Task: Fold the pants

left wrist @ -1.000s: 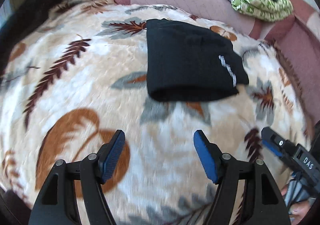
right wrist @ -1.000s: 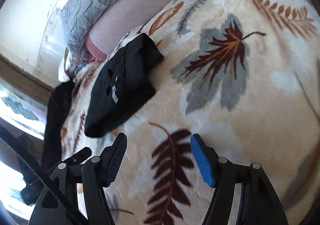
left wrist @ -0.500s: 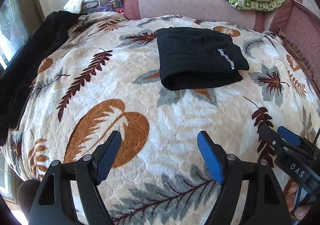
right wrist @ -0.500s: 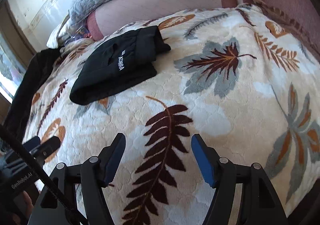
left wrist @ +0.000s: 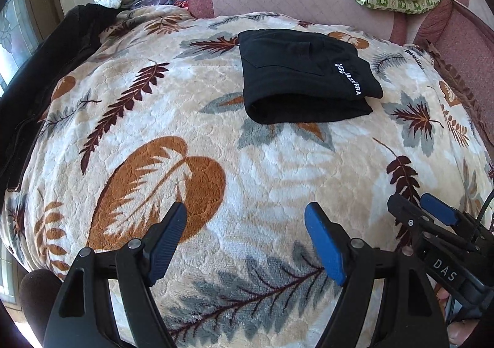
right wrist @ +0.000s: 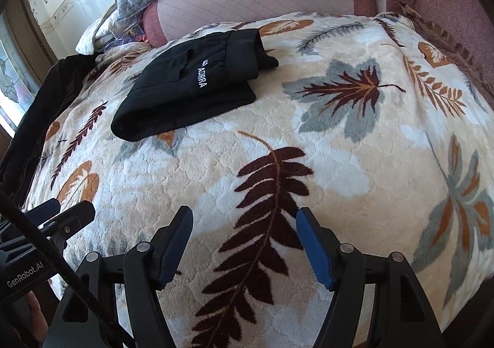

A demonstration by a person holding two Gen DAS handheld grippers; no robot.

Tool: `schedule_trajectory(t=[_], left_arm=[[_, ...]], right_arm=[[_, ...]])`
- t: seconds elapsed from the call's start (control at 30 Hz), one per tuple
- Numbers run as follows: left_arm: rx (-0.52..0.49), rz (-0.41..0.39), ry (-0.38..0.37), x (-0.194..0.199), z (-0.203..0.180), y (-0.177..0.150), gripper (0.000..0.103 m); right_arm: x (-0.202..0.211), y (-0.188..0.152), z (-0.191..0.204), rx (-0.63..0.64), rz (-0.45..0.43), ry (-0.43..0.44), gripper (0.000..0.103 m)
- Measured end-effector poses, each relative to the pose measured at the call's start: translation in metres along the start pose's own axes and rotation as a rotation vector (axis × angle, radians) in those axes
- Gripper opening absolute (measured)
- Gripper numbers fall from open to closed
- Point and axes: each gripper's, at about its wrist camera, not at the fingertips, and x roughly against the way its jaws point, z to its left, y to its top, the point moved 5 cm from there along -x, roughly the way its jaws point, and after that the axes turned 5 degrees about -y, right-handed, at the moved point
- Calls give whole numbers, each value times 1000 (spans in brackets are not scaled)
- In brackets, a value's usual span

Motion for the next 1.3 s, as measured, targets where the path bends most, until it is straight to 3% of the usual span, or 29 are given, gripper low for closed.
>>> schedule_trajectory(t=[0.5, 1.03, 1.3], left_arm=[[33, 85, -9, -30, 9, -10, 78], [15, 65, -15, -41, 8, -11, 103], [20, 0, -12, -42, 7, -12, 103]], right_arm=[[-6, 3, -3, 18, -19, -46, 77], [-13, 3, 2, 51, -24, -59, 85], [-14, 3, 2, 45, -22, -53, 86]])
